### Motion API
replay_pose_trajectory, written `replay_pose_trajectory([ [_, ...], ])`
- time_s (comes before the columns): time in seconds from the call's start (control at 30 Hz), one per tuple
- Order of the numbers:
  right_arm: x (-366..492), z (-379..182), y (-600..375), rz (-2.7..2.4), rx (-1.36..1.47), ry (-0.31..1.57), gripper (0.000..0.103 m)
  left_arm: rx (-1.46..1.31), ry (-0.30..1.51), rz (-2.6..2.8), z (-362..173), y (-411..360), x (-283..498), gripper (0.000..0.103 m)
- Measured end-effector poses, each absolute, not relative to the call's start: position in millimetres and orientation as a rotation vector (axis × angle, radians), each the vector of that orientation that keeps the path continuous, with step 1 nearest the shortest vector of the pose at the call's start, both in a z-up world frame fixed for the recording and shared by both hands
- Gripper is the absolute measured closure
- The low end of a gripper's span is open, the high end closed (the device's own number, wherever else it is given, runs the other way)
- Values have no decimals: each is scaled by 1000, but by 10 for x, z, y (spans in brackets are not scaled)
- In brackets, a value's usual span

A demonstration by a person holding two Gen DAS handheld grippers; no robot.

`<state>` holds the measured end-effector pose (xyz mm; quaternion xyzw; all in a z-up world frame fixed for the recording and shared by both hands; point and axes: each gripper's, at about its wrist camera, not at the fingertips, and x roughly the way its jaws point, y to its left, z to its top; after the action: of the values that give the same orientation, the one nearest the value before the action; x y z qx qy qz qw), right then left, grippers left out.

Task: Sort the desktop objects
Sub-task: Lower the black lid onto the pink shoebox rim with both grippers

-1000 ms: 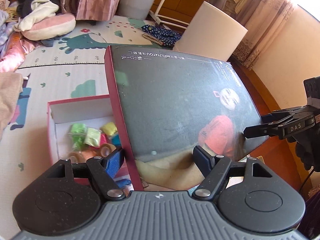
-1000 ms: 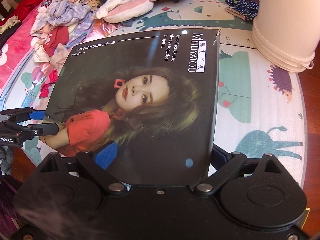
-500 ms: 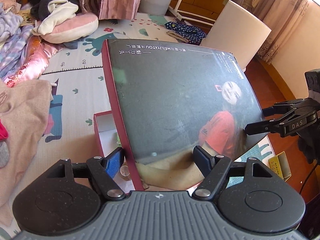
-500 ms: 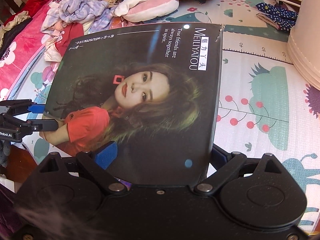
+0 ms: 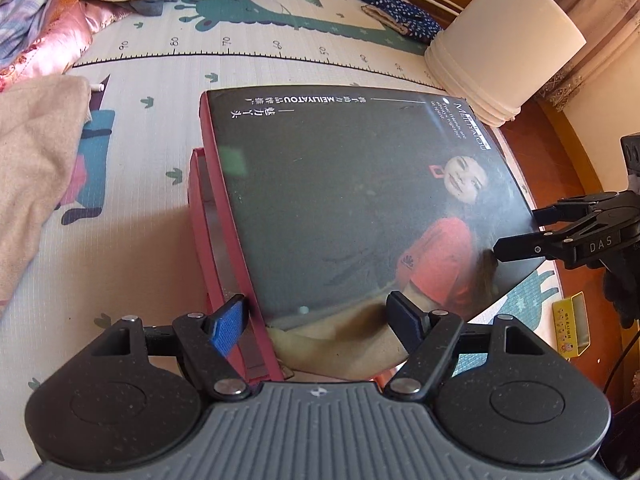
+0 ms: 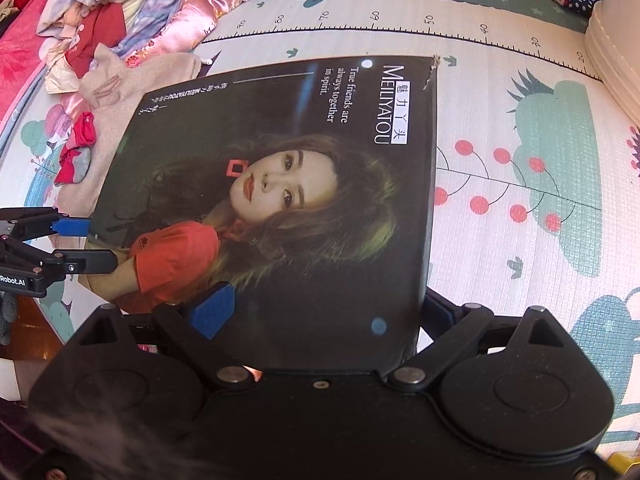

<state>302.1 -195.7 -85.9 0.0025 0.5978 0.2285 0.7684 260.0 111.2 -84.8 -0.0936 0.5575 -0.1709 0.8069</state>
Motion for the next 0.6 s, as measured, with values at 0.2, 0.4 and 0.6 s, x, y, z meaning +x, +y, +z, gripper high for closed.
replay_pose_trajectory([
  [0.2, 3042, -1018, -1912, 491, -10, 1321, 6, -189, 1224, -360, -1021, 1096, 2608, 27],
  [0.4, 3083, -1106, -1916, 481, -2, 1321, 6, -176, 1215, -337, -1078, 1068, 2652, 27],
  [0.6, 3108, -1187, -1882, 471, 0, 1337, 6, -159, 1216, -317, -1121, 1039, 2675, 27],
])
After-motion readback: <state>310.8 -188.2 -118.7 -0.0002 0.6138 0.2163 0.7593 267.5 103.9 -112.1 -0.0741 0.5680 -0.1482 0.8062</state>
